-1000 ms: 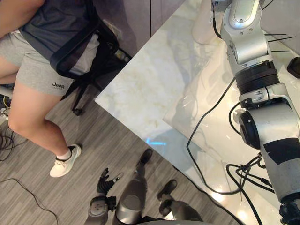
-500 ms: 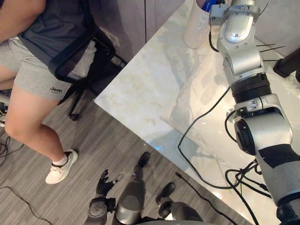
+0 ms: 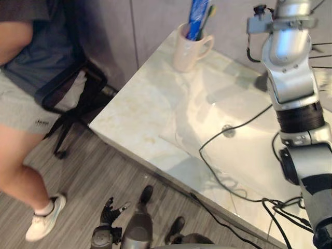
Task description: Organize washtable
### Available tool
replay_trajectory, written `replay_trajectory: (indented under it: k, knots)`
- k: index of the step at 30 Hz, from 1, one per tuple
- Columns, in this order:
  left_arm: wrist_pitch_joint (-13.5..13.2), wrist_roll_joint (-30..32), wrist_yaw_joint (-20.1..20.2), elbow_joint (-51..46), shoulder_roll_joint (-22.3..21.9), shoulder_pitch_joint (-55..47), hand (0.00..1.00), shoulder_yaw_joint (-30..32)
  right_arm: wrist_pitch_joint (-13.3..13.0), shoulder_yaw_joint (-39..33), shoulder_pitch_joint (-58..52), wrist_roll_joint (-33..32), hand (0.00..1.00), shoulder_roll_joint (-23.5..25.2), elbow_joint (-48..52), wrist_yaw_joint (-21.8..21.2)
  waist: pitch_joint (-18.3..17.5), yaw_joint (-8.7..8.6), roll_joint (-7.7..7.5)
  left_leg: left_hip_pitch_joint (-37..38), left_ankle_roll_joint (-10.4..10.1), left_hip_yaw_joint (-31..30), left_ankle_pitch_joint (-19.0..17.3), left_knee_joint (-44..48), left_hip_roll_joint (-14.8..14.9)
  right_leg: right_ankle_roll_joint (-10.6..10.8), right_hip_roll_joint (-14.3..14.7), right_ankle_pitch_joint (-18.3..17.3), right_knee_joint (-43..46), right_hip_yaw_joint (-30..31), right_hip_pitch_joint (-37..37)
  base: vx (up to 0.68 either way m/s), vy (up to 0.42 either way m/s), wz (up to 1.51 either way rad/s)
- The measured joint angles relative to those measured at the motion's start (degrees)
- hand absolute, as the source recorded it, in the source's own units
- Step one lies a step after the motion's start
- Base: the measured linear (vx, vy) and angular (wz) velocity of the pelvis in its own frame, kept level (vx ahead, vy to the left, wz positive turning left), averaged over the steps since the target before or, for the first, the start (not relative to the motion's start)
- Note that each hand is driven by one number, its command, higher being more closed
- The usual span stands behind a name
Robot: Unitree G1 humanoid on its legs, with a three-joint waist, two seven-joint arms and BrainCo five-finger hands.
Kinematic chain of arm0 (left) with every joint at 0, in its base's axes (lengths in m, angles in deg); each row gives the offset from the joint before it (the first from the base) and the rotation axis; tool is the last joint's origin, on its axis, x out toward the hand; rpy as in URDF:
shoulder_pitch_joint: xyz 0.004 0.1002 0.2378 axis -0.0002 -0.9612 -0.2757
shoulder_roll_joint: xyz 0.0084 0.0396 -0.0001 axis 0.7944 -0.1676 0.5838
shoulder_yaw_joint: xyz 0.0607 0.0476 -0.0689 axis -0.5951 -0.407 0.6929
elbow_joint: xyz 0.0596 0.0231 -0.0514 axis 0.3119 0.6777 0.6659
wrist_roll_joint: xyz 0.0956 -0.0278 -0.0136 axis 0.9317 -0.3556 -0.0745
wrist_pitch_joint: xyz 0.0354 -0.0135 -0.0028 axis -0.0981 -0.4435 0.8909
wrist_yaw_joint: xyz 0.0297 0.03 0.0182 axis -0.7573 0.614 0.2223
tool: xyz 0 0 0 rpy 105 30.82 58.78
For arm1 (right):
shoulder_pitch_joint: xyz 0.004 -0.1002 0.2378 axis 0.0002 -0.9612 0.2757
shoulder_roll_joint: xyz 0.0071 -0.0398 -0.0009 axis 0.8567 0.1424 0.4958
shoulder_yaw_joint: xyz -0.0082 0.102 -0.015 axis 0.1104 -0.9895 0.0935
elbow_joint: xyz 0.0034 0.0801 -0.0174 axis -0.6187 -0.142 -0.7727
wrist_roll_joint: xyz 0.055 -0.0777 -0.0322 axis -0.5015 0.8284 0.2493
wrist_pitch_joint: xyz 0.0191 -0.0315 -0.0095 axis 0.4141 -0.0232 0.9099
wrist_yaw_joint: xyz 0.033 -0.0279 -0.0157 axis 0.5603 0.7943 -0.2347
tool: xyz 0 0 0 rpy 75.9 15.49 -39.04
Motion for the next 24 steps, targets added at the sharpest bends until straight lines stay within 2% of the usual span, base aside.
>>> replay_trajectory:
  k: [1, 3, 6, 9, 11, 13, 14, 16, 17, 18, 19, 21, 22, 24]
  knots:
    - [0.0, 0.3, 0.3, 0.6, 0.0, -0.2, 0.00, 0.1, -0.4, -1.0, -1.7, 0.0, 0.00, -1.4, 1.1, -0.1, -0.7, -0.62, 0.09, 0.2, 0.0, 0.5, 0.0, 0.0, 0.1, 0.1, 0.0, 0.0, 0.0, 0.4, 0.0, -0.05, 0.016, -0.41]
    - [0.0, 0.6, 0.9, 1.5, -0.1, -0.3, 0.00, 0.9, -1.9, -7.9, -8.2, 0.0, 0.00, -5.5, 4.5, -1.2, -1.6, -1.95, -0.03, 1.6, 0.1, 2.2, -0.3, 0.0, 0.5, 0.3, -0.1, 0.4, -0.1, 1.2, 0.7, -0.03, 0.014, -0.36]
    - [0.0, 0.6, 1.5, 2.1, -0.1, -1.3, 0.00, 1.4, -3.6, -22.4, -18.8, 0.0, 0.00, -8.4, 7.3, -1.2, -3.8, -4.12, 0.05, 2.5, 0.1, 2.9, -0.4, -0.1, 0.6, 0.4, -0.1, 0.7, -0.4, 2.2, 1.3, -0.02, 0.009, -0.17]
    - [0.0, 0.6, 2.0, 3.7, -1.0, -1.5, 0.00, 3.7, -4.5, -38.9, -30.0, 0.1, 0.00, -7.7, 6.9, -0.5, -4.8, -6.64, 0.45, 4.0, 0.3, 4.2, -0.6, -0.1, 0.6, 0.1, -0.1, 1.4, -0.5, 3.3, 2.3, -0.01, 0.011, -0.20]
    - [0.0, 0.6, 2.1, 3.7, -1.6, -2.0, 0.00, 5.0, -4.4, -46.8, -35.6, 0.1, 0.00, -5.6, 6.5, 0.7, -5.2, -7.62, 0.78, 4.8, 0.3, 5.0, -0.7, -0.1, 0.8, 0.2, -0.1, 1.6, -0.6, 4.3, 2.6, -0.03, 0.009, -0.25]
    - [0.0, 0.6, 2.1, 3.7, -2.3, -3.6, 0.00, 6.4, -4.4, -57.0, -43.2, -0.5, 0.00, 0.6, 3.7, 1.9, -6.9, -9.83, 1.43, 5.3, 0.5, 5.7, -0.8, -0.3, 0.8, 0.4, -0.2, 1.6, -0.7, 4.8, 2.9, -0.04, 0.008, -0.18]
    - [0.0, 0.6, 2.1, 3.9, -2.5, -3.8, 0.00, 6.9, -4.5, -59.1, -45.3, -1.2, 0.00, 2.6, 2.5, 2.5, -7.3, -10.12, 1.55, 5.5, 0.5, 5.7, -1.0, -0.4, 0.8, 0.4, -0.2, 1.6, -0.7, 5.2, 2.9, -0.03, 0.004, -0.24]
    - [0.1, 0.6, 2.2, 5.1, -3.3, -3.7, 0.00, 8.4, -3.9, -65.3, -52.7, -4.9, 0.00, 12.4, -3.2, 4.1, -8.6, -10.53, 1.98, 6.0, 0.1, 6.4, -1.7, -0.4, 0.9, 0.1, -0.3, 1.5, -0.7, 5.1, 3.0, -0.04, 0.007, -0.24]
    - [0.1, 0.6, 2.3, 5.4, -3.4, -3.7, 0.00, 8.6, -3.6, -66.4, -54.5, -6.2, 0.00, 15.1, -4.7, 4.3, -8.8, -10.83, 2.14, 6.0, 0.1, 6.4, -1.9, -0.4, 0.8, 0.1, -0.3, 1.5, -0.7, 5.0, 3.0, -0.04, 0.009, -0.04]
    - [0.3, 0.6, 2.6, 5.6, -3.9, -3.8, 0.00, 9.5, -3.1, -66.8, -58.3, -8.4, 0.00, 20.0, -6.8, 5.1, -9.0, -11.40, 2.43, 5.9, 0.1, 6.3, -2.1, -0.4, 0.8, 0.1, -0.4, 1.5, -0.7, 4.5, 3.0, 0.00, 0.000, 0.00]
    - [0.5, 0.6, 2.9, 5.6, -4.4, -3.8, 0.00, 10.2, -2.7, -66.7, -60.5, -9.3, 0.00, 22.5, -7.4, 5.4, -9.0, -11.41, 2.52, 5.8, 0.1, 6.4, -2.2, -0.4, 0.8, 0.0, -0.5, 1.5, -0.6, 4.2, 2.9, 0.00, 0.000, 0.00]
    - [1.2, 0.6, 3.2, 5.3, -6.5, -3.9, 0.00, 12.5, -0.9, -66.1, -68.6, -11.5, 0.00, 32.8, -7.6, 6.7, -9.8, -11.12, 4.18, 5.8, 0.6, 6.6, -2.4, -0.4, 0.8, 0.1, -1.1, 1.4, -0.2, 3.4, 2.8, 0.01, 0.004, 0.02]
    - [1.3, 0.6, 3.2, 5.0, -6.9, -4.0, 0.00, 12.6, -0.4, -66.1, -70.1, -11.8, 0.00, 35.4, -7.8, 6.9, -10.0, -11.02, 4.62, 5.9, 0.7, 7.0, -2.5, -0.4, 0.7, 0.2, -1.3, 1.3, 0.1, 3.2, 2.8, 0.03, 0.019, 0.07]
    - [1.3, 0.5, 3.0, 3.4, -7.5, -4.5, 0.00, 12.6, 1.2, -64.3, -74.0, -14.3, 0.00, 42.9, -12.1, 7.9, -9.9, -10.66, 4.98, 6.3, 0.9, 7.8, -2.7, -0.4, 0.6, 0.6, -1.9, 0.6, 1.4, 2.2, 2.8, 0.04, 0.021, 0.04]
